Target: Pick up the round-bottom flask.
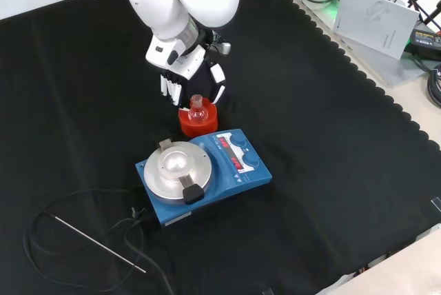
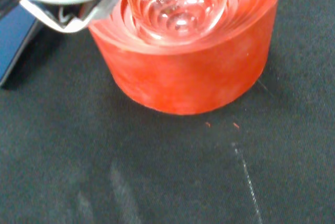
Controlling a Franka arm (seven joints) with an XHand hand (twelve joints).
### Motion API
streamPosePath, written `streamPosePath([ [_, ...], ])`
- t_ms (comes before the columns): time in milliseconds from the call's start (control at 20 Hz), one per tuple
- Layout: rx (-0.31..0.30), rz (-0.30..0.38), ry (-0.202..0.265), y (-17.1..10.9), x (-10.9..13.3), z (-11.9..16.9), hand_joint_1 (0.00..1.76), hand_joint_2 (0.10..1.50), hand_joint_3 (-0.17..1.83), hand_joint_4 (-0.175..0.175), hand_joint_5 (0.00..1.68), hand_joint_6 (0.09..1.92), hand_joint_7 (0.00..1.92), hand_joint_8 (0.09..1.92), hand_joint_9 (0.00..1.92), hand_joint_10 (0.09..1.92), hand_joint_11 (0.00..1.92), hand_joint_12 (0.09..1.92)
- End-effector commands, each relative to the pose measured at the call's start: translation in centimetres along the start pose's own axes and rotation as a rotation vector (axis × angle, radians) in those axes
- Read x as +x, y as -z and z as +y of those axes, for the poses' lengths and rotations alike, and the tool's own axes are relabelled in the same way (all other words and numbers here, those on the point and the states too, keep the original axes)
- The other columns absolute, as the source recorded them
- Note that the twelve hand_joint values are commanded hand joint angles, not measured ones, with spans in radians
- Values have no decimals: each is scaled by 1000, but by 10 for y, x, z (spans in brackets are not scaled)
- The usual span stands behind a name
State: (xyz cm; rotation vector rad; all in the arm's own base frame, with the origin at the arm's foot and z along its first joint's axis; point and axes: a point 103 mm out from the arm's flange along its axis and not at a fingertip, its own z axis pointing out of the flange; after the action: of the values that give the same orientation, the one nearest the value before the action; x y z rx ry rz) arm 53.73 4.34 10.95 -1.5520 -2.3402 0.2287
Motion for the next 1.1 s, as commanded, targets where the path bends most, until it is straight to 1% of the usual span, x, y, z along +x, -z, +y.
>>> streamPosePath([
  [50,-7,-17,6,7,3,3,942,410,924,-175,719,1093,973,918,1070,768,867,1266],
  [450,-11,-17,10,6,1,2,977,417,943,-175,812,1036,1074,883,1206,714,1007,1216],
  [1100,-8,-21,17,1,4,6,1021,415,955,-175,870,1001,1143,880,1302,681,1123,1167],
])
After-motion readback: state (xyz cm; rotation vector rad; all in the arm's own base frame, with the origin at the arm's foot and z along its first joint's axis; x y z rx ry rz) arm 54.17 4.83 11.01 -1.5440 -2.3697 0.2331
